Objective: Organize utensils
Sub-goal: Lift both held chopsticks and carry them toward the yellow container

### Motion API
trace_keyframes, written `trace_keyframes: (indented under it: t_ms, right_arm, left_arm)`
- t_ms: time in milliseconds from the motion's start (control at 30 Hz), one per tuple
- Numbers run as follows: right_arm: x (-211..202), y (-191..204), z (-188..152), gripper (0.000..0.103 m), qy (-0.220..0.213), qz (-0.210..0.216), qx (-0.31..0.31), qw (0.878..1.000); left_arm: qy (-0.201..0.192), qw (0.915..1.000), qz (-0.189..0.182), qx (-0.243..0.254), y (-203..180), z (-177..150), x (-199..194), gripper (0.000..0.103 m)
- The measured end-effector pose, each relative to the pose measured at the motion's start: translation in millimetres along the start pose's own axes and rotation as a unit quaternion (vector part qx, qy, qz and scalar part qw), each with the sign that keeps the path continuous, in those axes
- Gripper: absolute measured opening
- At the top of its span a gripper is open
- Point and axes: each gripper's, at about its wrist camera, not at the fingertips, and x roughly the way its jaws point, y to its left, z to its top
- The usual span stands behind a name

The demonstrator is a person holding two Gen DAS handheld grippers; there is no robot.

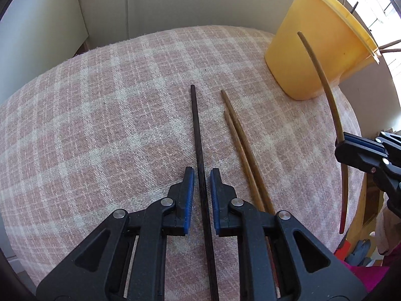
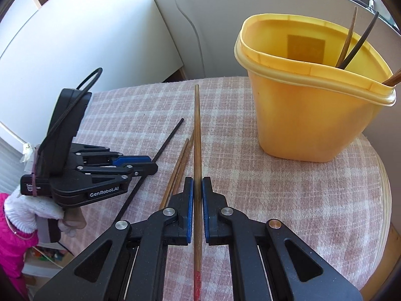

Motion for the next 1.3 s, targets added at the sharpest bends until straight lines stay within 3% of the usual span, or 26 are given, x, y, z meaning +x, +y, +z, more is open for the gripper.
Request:
trace_keyframes:
  t_ms: [133, 233, 400, 600, 900, 1300]
  right_arm:
    - [-2.1, 3.5, 1.1, 0.005, -0.008, -0.008, -0.004, 1.000]
    - [-4.9, 4.6, 2.2, 0.005, -0.013, -0.009, -0.004, 1.000]
    - [-23.5, 1.3, 0.2, 0.005, -0.028, -0.012, -0.012, 0.999]
    - [-54.2, -5.6, 0.7, 0.005, -0.070, -0.012, -0.013, 0.997]
    - [-99.9, -14.9, 5.1, 0.005, -0.138, -0.021, -0.017, 0.990]
    - [-136.1, -21.9, 30.2, 0.005, -0.224, -0.036, -0.009, 0.974]
  left_arm:
    - [-0.014, 0.9998, 0.000, 0.015, -2.4, -1.8, 5.9, 0.006]
    - [-0.028, 0.9992, -0.025, -0.014, 7.7, -4.9, 3.9, 0.004]
    - [-0.087, 0.9938, -0.057, -0.038, 17.4, -19.2, -29.5, 0.003]
    - [-0.168, 0.9828, -0.073, -0.023, 10.0, -33.6, -88.8, 0.003]
    - [-0.243, 0.9654, -0.095, 0.003, -7.9, -44.7, -158.5, 0.003]
    - [-0.317, 0.9408, -0.116, 0.032, -33.8, -3.6, -212.7, 0.003]
